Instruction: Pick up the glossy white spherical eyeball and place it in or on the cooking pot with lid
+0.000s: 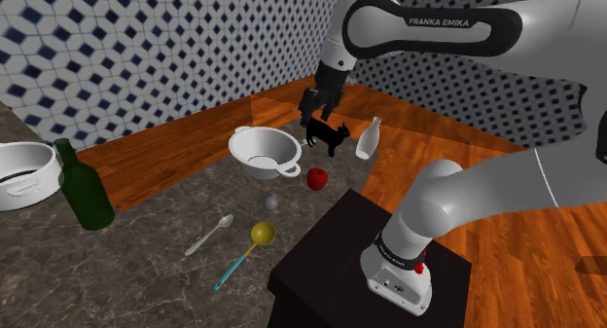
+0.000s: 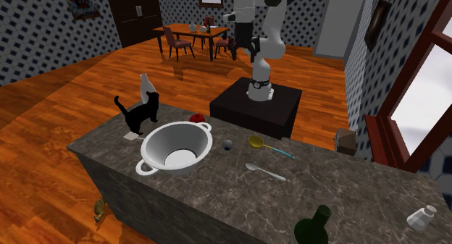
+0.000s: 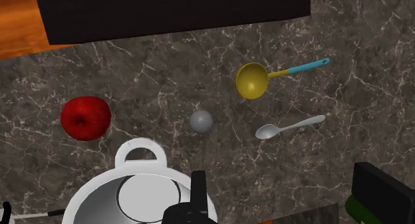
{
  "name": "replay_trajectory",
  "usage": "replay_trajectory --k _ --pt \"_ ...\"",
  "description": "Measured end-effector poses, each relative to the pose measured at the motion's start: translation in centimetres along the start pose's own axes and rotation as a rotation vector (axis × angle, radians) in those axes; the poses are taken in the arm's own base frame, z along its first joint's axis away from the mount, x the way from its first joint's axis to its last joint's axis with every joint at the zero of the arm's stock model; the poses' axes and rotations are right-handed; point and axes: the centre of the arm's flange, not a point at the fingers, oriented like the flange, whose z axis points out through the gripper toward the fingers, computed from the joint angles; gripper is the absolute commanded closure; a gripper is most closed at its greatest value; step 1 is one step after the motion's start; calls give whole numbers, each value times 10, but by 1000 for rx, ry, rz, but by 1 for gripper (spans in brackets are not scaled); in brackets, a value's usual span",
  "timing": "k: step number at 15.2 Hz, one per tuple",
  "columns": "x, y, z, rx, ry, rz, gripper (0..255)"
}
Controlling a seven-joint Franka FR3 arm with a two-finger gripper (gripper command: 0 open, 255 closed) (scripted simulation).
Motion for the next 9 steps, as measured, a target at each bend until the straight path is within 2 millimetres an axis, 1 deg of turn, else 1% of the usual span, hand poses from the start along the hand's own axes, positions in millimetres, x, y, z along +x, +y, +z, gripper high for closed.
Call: replay_trajectory --k 2,4,5,7,9 --pt "4 6 26 2 -8 5 0" --pt "14 6 52 4 -15 10 0" --pt "15 6 64 5 -18 13 0" --pt "28 11 87 7 -26 19 0" --pt "34 14 115 9 -34 24 0"
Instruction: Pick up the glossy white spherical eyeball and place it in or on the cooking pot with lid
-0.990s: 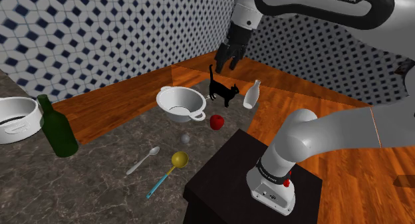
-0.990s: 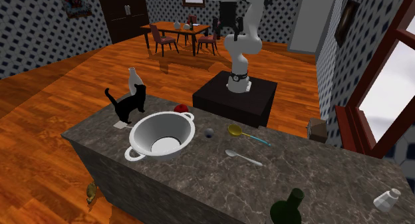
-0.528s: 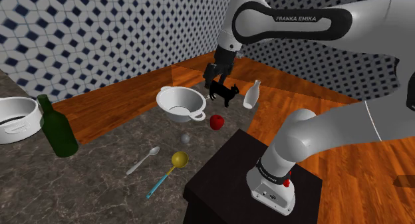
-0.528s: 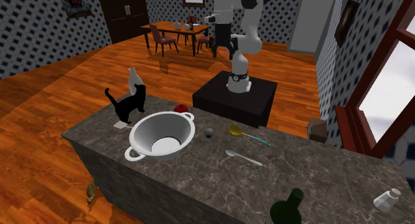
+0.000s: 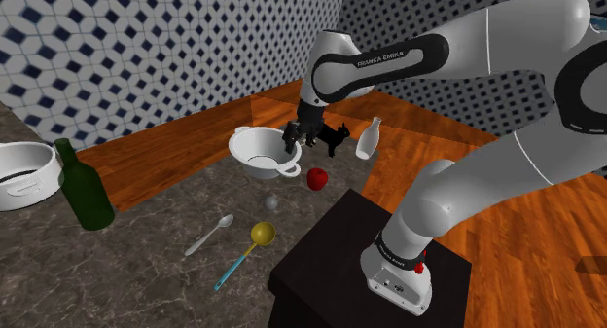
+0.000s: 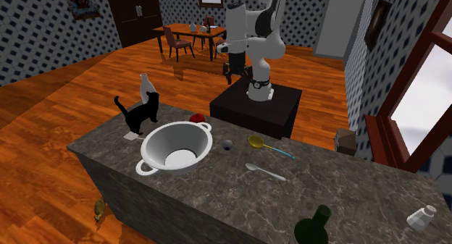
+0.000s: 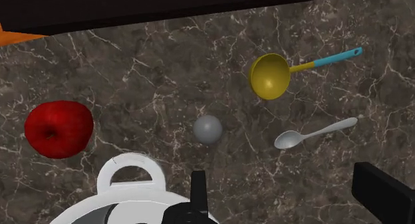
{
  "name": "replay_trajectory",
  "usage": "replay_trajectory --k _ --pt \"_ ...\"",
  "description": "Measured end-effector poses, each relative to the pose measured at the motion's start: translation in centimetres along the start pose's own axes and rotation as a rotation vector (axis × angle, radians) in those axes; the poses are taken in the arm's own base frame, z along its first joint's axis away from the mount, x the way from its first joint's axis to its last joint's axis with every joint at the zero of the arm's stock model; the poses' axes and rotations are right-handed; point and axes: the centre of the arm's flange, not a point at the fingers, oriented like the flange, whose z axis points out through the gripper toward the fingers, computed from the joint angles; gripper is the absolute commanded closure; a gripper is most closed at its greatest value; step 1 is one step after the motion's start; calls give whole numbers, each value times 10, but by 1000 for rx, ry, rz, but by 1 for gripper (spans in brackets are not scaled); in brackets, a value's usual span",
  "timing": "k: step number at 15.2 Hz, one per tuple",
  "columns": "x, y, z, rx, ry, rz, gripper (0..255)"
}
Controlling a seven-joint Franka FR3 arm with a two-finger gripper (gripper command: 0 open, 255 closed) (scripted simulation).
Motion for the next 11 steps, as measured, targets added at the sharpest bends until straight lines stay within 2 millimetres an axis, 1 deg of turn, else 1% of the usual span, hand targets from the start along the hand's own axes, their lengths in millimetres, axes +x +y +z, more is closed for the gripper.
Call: replay_trajectory --k 5,8,11 --pt "18 7 64 5 -18 13 0" --pt "32 12 103 8 -29 22 0" --pt "42 12 140 11 -39 30 0"
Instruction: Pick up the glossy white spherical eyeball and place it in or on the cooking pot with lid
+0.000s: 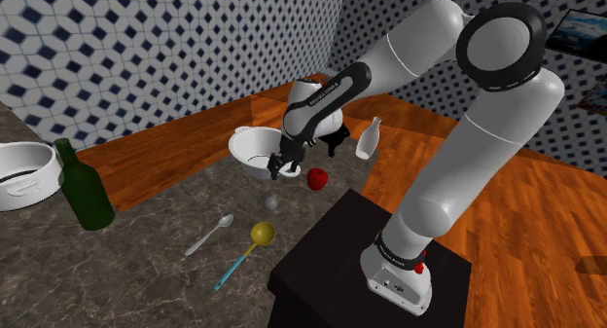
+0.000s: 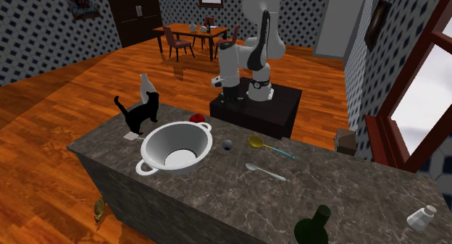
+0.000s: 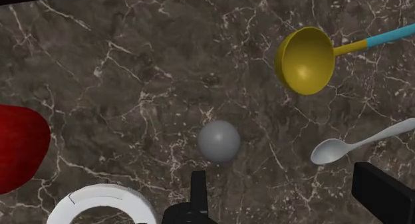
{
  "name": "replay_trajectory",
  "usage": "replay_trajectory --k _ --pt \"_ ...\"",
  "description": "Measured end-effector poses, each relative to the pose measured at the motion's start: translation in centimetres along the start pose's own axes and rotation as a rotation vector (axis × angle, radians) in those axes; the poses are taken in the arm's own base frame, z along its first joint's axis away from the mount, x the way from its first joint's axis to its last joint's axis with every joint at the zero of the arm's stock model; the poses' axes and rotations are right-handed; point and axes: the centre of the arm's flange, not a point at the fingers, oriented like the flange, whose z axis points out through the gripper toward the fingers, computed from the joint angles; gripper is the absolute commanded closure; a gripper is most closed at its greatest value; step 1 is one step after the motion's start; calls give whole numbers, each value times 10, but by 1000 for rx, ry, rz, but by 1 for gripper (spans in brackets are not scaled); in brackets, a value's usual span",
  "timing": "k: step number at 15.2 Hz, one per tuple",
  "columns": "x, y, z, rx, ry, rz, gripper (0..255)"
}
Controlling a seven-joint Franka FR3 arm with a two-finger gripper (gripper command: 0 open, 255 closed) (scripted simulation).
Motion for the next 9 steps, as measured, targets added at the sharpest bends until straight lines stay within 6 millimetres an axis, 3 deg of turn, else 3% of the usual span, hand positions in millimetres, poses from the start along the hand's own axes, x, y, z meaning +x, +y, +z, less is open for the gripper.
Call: replay_trajectory --k 9 --pt "37 13 114 8 -32 24 0"
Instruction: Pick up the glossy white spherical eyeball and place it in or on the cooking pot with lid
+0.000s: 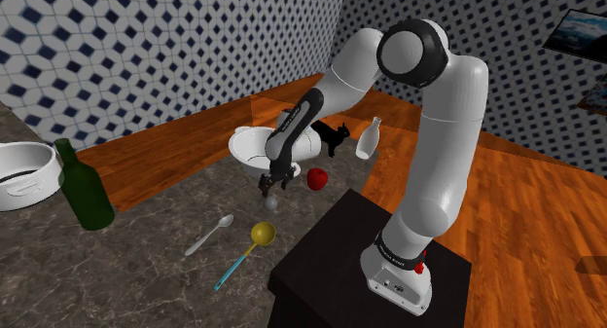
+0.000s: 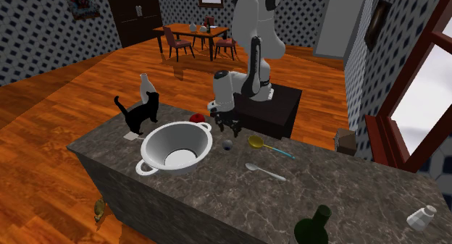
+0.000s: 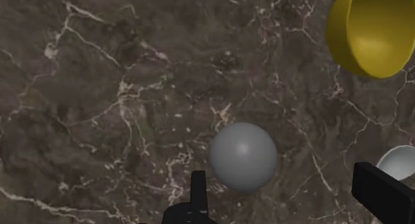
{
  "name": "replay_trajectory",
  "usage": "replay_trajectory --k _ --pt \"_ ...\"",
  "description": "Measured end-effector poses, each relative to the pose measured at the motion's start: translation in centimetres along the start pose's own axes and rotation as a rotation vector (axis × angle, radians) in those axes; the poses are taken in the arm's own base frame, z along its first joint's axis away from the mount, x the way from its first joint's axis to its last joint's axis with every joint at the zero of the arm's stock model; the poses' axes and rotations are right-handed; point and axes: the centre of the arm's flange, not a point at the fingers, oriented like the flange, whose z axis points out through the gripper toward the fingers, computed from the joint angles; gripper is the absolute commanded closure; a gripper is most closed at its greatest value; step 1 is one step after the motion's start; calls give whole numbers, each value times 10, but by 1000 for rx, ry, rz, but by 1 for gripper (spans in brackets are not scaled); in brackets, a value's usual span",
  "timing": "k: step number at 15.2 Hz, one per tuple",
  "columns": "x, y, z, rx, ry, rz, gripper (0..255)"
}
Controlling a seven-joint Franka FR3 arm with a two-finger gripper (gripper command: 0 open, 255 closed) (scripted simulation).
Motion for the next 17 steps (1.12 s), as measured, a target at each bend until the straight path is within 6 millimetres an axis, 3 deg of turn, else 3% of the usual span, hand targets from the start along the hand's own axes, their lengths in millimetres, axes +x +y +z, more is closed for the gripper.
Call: replay_trajectory --k 3,9,16,17 --pt "11 5 28 2 -8 6 0" --pt "9 3 64 2 -10 7 0" --pt "11 3 71 2 -9 7 0" --pt "11 3 71 2 -9 7 255"
